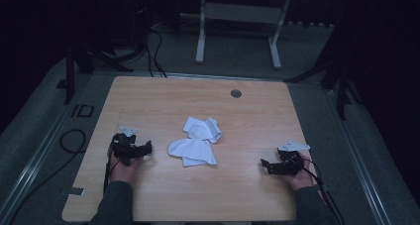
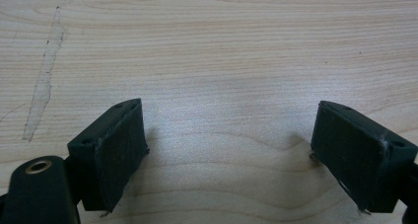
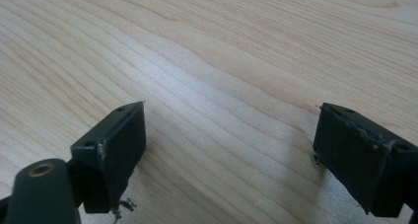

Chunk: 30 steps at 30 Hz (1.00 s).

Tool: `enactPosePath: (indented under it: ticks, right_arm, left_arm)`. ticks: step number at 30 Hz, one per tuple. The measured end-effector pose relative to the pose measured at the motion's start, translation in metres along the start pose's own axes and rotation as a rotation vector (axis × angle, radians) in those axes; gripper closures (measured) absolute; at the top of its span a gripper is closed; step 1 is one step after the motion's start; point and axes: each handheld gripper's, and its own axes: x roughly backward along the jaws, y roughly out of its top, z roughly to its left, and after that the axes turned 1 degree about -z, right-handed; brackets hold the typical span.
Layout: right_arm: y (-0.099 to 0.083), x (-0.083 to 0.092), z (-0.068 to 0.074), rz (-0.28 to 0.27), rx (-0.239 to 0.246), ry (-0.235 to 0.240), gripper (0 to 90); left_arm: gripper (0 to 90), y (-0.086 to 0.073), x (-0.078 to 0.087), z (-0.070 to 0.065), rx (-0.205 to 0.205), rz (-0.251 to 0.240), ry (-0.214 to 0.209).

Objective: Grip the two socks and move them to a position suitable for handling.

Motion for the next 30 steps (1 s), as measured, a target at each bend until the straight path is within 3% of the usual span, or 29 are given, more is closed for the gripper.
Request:
enactPosePath:
  ticks: [24,30]
  right_arm:
    - [-0.0001,0.0001,-0.0001,-0.004,0.006,0.002,13.8]
    - [0.0007,0.0010,0.0026,-0.006,-0.005,-0.008,20.9]
  left_arm:
    - [13.8,-0.0001,0.0002,-0.0003,0.000,0.000,0.001]
    - [13.8,-0.0001,0.0001,-0.0012,0.001,-0.002,0.000]
